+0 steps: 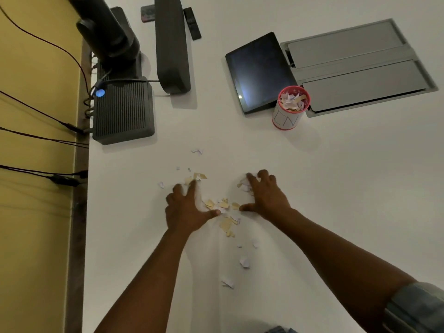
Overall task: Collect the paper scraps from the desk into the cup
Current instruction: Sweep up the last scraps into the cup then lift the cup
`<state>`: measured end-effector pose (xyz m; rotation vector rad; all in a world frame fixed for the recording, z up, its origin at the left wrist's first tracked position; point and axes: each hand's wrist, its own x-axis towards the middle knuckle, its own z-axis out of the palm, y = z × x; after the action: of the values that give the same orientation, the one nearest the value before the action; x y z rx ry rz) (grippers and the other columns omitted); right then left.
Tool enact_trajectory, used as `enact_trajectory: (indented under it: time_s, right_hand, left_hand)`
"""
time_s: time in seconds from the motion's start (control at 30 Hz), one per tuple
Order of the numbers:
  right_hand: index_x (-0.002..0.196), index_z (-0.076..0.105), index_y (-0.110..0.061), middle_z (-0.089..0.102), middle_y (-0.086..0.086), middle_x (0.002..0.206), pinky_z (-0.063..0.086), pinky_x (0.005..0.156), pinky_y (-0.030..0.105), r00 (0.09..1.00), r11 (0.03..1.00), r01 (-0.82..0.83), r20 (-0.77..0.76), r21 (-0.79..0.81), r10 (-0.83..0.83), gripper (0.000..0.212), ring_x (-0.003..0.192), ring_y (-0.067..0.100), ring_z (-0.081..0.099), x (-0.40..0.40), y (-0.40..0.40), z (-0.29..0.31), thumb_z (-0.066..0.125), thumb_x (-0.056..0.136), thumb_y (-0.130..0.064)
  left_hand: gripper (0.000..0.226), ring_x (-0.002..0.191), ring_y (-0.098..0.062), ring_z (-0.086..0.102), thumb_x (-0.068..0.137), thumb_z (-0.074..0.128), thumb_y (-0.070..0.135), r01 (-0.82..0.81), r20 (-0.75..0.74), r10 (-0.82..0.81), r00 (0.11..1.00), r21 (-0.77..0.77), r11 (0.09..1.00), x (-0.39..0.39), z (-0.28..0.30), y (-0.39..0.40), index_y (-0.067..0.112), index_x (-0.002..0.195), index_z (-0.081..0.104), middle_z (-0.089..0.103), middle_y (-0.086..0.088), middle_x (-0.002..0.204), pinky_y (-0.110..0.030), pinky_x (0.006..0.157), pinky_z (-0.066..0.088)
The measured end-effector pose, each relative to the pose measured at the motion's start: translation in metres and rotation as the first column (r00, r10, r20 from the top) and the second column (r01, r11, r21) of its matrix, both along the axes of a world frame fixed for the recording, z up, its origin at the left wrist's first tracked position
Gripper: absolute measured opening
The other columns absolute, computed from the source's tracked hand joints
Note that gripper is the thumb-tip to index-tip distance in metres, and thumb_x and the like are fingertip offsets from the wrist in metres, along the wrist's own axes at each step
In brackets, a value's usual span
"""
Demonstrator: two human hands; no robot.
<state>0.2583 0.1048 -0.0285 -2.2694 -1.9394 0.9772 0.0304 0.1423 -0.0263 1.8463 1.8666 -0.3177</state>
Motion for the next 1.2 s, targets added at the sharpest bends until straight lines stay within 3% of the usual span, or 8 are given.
enact_trajectory:
  time_s: [0.2, 0.33, 0.4, 0.63, 0.77, 0.87, 1.03, 1.2]
  right_hand:
    - [0.146, 0.022, -0.019, 0.029, 0.01, 0.142, 0.051, 0.085, 0.038, 0.947, 0.946, -0.319, 0.04, 0.049, 0.317, 0.084, 0.125, 0.028, 0.03, -0.039, -0.014, -0.004, 0.066, 0.081, -0.048]
    - [0.143, 0.027, -0.019, 0.032, 0.01, 0.139, 0.052, 0.077, 0.038, 0.911, 0.905, -0.413, 0.051, 0.104, 0.41, 0.061, 0.122, 0.029, 0.036, -0.049, -0.036, -0.004, 0.056, 0.092, -0.033]
    - [0.139, 0.035, -0.017, 0.037, 0.01, 0.134, 0.053, 0.071, 0.039, 0.892, 0.881, -0.45, 0.046, 0.147, 0.449, 0.047, 0.117, 0.028, 0.039, -0.05, -0.047, -0.004, 0.05, 0.095, -0.023]
    - [0.117, 0.053, -0.007, 0.052, 0.014, 0.115, 0.044, 0.062, 0.038, 0.858, 0.831, -0.511, 0.078, 0.22, 0.507, 0.025, 0.104, 0.03, 0.051, -0.045, -0.078, -0.004, 0.04, 0.098, -0.016]
    - [0.116, 0.061, -0.011, 0.059, 0.009, 0.11, 0.048, 0.074, 0.035, 0.946, 0.922, -0.315, -0.006, 0.225, 0.325, 0.027, 0.103, 0.026, 0.055, -0.032, -0.078, -0.004, 0.042, 0.098, -0.019]
    - [0.1, 0.072, -0.011, 0.069, 0.007, 0.1, 0.048, 0.077, 0.029, 0.983, 0.983, 0.064, -0.182, 0.173, -0.032, 0.019, 0.091, 0.023, 0.064, -0.018, -0.068, 0.0, 0.056, 0.091, -0.018]
    - [0.075, 0.075, -0.019, 0.075, -0.002, 0.077, 0.04, 0.056, 0.007, 0.847, 0.897, 0.441, -0.335, 0.011, -0.413, 0.009, 0.06, 0.003, 0.061, 0.025, -0.035, 0.023, 0.072, 0.081, -0.025]
    - [0.077, 0.075, -0.026, 0.073, -0.005, 0.077, 0.046, 0.062, 0.019, 0.707, 0.75, 0.653, -0.442, 0.108, -0.552, 0.006, 0.063, 0.001, 0.059, 0.082, 0.034, 0.059, 0.076, 0.077, -0.031]
  left_hand:
    - [0.092, 0.119, -0.023, 0.034, 0.062, 0.07, 0.067, 0.175, 0.011, -0.176, 0.984, 0.069, 0.982, 0.028, -0.004, -0.037, 0.033, 0.139, 0.031, 0.028, -0.002, 0.137, -0.036, 0.088, 0.048]
    - [0.037, 0.092, -0.006, 0.045, 0.086, 0.061, 0.037, -0.028, 0.277, 0.001, 0.961, 0.092, 0.995, 0.027, -0.006, -0.065, 0.024, 0.118, 0.05, 0.047, 0.006, 0.114, -0.015, 0.068, 0.039]
    - [0.014, 0.082, -0.008, 0.051, 0.093, 0.053, 0.027, -0.111, 0.387, 0.076, 0.919, 0.07, 0.991, 0.024, -0.004, -0.076, 0.018, 0.102, 0.054, 0.051, 0.008, 0.098, -0.014, 0.061, 0.04]
    - [0.011, 0.078, -0.009, 0.054, 0.088, 0.057, 0.01, 0.049, 0.405, -0.119, 0.907, 0.179, 0.983, 0.013, -0.005, -0.099, 0.012, 0.089, 0.069, 0.059, 0.001, 0.088, -0.021, 0.07, 0.046]
    - [0.008, 0.069, -0.008, 0.057, 0.079, 0.07, 0.006, -0.061, 0.5, -0.058, 0.864, 0.217, 0.974, 0.013, 0.0, -0.094, 0.014, 0.077, 0.072, 0.064, -0.001, 0.075, -0.013, 0.064, 0.045]
    - [0.008, 0.066, -0.008, 0.06, 0.075, 0.075, 0.005, -0.21, 0.588, 0.053, 0.807, 0.203, 0.956, 0.015, 0.004, -0.083, 0.012, 0.074, 0.072, 0.066, -0.001, 0.073, -0.008, 0.061, 0.044]
    - [0.004, 0.07, -0.014, 0.064, 0.076, 0.075, 0.006, -0.234, 0.625, 0.061, 0.778, 0.198, 0.952, 0.022, 0.007, -0.058, 0.006, 0.079, 0.073, 0.069, -0.005, 0.077, -0.023, 0.064, 0.052]
    - [0.004, 0.072, -0.014, 0.065, 0.077, 0.074, 0.005, -0.221, 0.635, 0.025, 0.772, 0.232, 0.948, 0.031, 0.009, -0.037, 0.007, 0.081, 0.073, 0.07, -0.005, 0.079, -0.025, 0.065, 0.053]
